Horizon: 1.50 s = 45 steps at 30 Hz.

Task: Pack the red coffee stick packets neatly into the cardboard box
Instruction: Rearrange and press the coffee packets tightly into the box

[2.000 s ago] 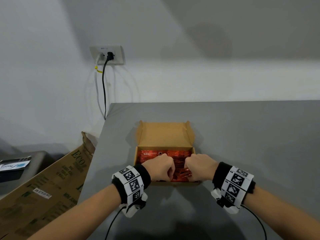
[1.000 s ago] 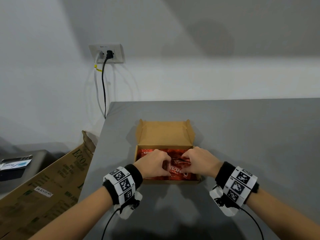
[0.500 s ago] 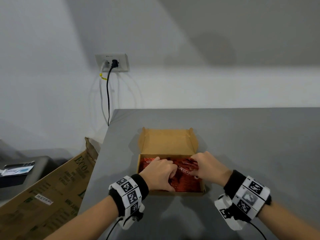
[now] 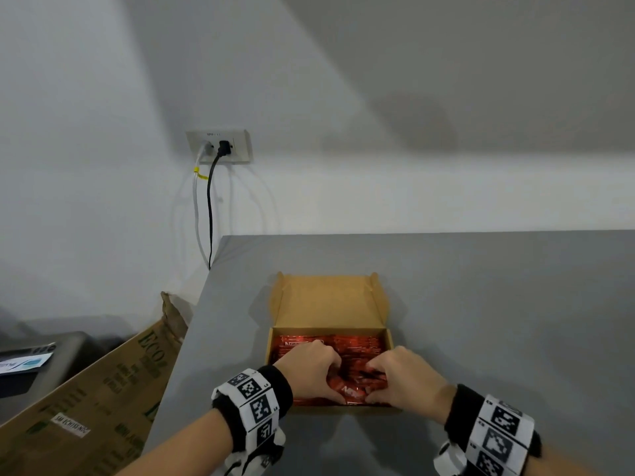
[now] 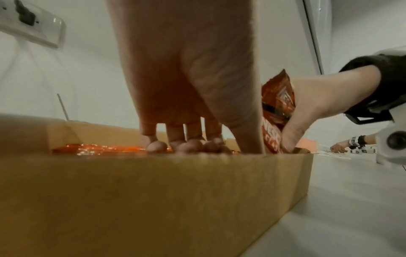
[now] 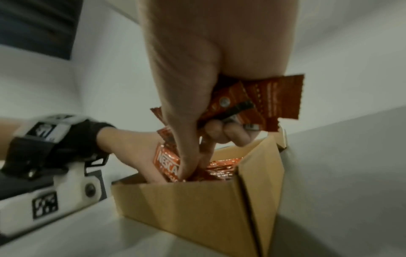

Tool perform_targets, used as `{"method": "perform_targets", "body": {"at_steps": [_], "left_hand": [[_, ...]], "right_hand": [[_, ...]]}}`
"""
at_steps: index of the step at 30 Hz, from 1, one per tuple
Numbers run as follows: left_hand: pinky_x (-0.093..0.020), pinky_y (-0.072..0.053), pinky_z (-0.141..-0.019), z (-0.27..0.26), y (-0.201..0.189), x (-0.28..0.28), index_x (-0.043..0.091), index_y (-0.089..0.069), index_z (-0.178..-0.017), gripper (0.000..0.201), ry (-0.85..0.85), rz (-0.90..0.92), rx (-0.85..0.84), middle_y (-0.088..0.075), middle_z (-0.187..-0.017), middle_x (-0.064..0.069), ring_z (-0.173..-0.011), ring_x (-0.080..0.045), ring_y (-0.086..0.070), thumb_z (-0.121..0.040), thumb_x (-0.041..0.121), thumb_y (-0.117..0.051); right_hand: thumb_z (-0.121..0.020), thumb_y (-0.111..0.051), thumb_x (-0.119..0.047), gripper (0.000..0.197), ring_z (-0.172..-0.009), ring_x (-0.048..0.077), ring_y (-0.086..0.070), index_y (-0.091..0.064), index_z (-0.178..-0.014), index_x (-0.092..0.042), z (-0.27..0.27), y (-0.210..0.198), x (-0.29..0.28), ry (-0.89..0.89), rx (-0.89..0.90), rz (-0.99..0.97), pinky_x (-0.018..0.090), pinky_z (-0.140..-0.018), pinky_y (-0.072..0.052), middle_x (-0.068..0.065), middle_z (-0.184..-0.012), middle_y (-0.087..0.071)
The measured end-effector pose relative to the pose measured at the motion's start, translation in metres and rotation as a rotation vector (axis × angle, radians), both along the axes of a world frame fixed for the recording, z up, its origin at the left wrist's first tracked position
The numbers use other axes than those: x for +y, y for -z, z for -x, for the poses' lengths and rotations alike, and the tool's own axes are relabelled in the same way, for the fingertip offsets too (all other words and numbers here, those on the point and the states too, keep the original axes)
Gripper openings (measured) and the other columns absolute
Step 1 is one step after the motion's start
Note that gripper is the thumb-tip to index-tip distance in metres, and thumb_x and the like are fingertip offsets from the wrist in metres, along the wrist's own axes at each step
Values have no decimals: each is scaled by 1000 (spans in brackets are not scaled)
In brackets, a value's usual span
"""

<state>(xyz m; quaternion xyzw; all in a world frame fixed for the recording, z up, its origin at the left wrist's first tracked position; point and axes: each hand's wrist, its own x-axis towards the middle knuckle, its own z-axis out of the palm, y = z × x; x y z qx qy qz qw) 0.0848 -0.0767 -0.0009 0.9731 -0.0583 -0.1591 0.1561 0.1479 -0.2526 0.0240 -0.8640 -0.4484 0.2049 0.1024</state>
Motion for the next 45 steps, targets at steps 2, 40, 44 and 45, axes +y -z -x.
{"method": "perform_targets", "body": {"at_steps": [2, 40, 44, 45], "left_hand": [[-22, -33, -68, 1, -1, 0, 15, -56, -78, 25, -10, 32, 19, -56, -77, 3, -72, -12, -48, -78, 34, -71], [-25, -52, -80, 2, -4, -6, 7, -73, -81, 11, 27, 264, 80, -73, -86, -3, -78, -11, -65, -77, 18, -75], [-14, -49, -70, 1, -7, 3, 11, -71, -86, 13, -75, 362, 4, -72, -87, 0, -69, 0, -59, -79, 21, -75], [-11, -46, -66, 2, -9, 6, 13, -69, -92, 13, -136, 384, -70, -70, -87, 1, -66, 0, -57, -81, 20, -72]], "right_hand": [[-81, -67, -28, 16, -90, 20, -62, -66, -90, -14, -1, -4, 2, -57, -9, 75, 20, -65, -37, 3, -96, -69], [-81, -66, -23, 22, -86, 25, -64, -65, -96, -7, -7, -4, 9, -135, -47, 251, 27, -64, -43, 8, -96, -67], [-76, -73, -21, 20, -76, 14, -60, -64, -90, -10, -20, -5, 6, 4, 100, 38, 23, -64, -47, -1, -84, -64], [-77, -72, -19, 22, -75, 12, -57, -58, -93, -13, -22, -7, 6, 42, 111, -21, 18, -61, -44, -3, -85, -60]]}}
